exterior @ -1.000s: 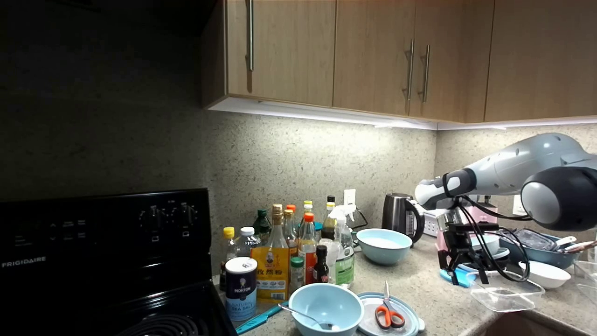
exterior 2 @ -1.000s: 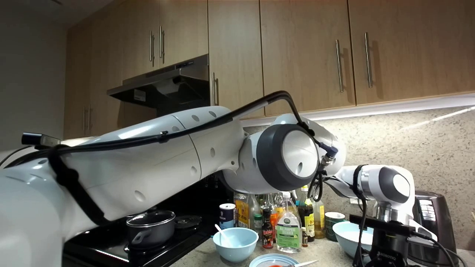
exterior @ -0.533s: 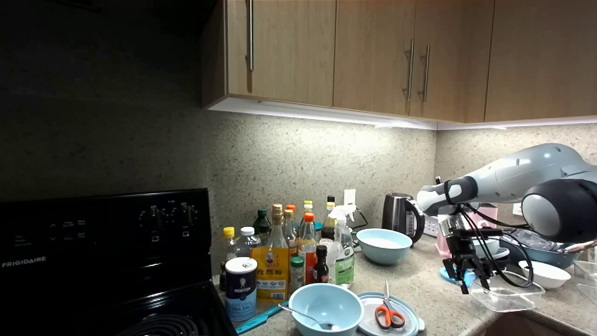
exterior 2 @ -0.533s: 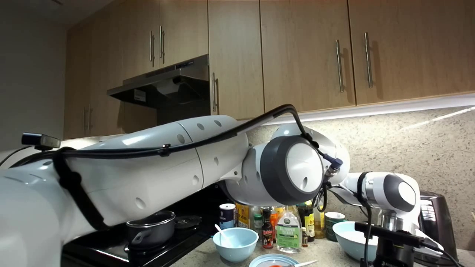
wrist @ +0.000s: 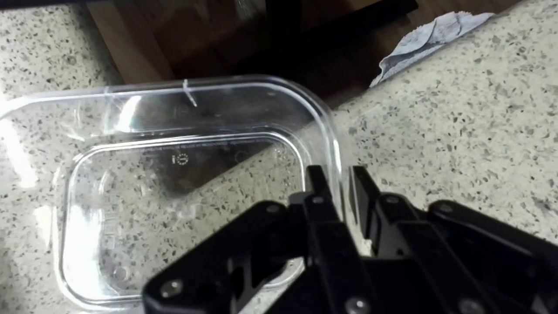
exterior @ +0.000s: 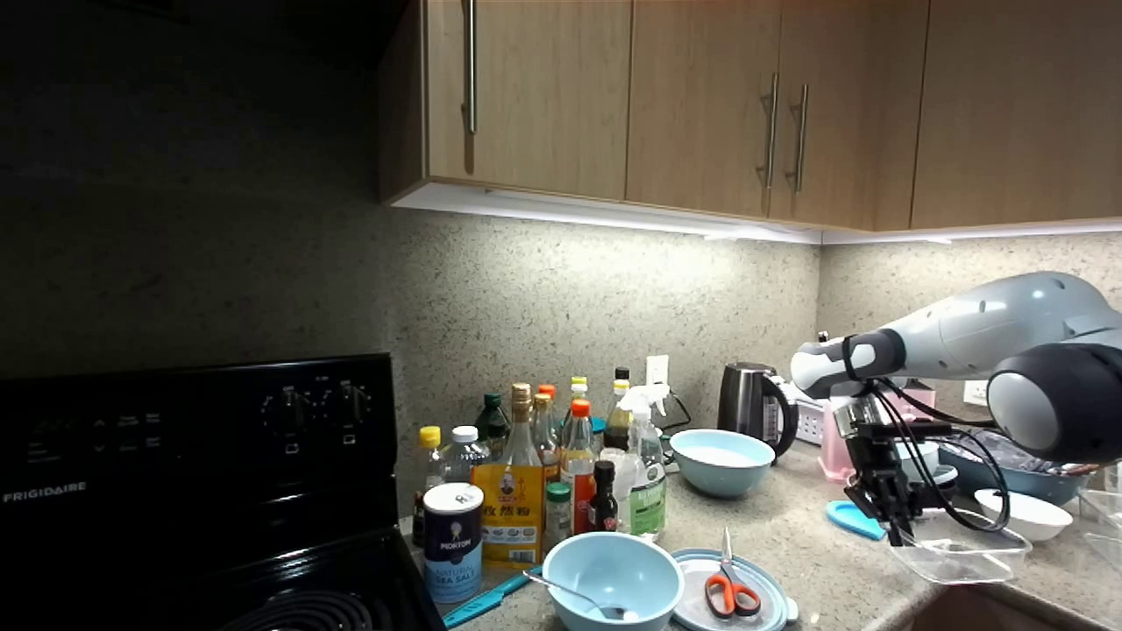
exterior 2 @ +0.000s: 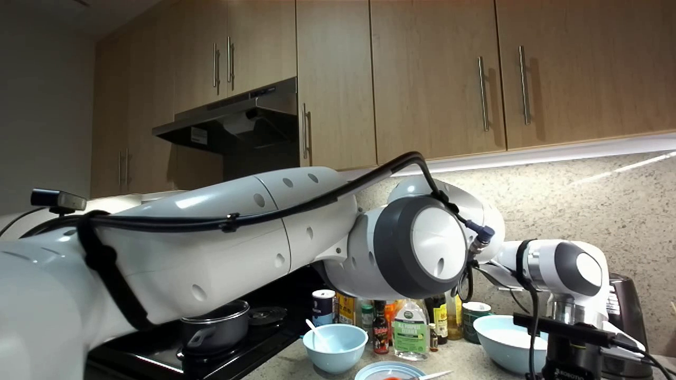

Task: Turn the transparent bowl to the left

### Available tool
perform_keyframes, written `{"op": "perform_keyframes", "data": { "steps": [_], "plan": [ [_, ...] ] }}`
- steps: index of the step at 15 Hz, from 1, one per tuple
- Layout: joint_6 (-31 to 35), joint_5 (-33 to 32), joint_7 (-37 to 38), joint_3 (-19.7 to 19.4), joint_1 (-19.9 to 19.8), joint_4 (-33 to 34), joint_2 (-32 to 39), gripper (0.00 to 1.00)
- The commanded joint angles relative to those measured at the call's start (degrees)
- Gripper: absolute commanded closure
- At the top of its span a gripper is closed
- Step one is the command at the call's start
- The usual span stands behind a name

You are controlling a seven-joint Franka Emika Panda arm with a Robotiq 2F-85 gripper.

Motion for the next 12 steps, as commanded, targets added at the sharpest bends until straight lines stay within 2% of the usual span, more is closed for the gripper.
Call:
{"op": "perform_keyframes", "data": {
  "steps": [1, 2, 8, 12],
  "plan": [
    [0.61, 0.16, 3.68, -0.74, 0.87, -0.50, -3.07, 1.00],
    [0.79, 0.07, 4.16, -0.83, 1.11, -0.34, -3.65, 0.96],
    [-0.44, -0.81, 6.75, -1.30, 3.18, -0.08, -6.77, 0.96],
    [-3.85, -5.59, 1.59, -3.12, 7.82, -0.82, -8.33, 0.96]
  ]
}}
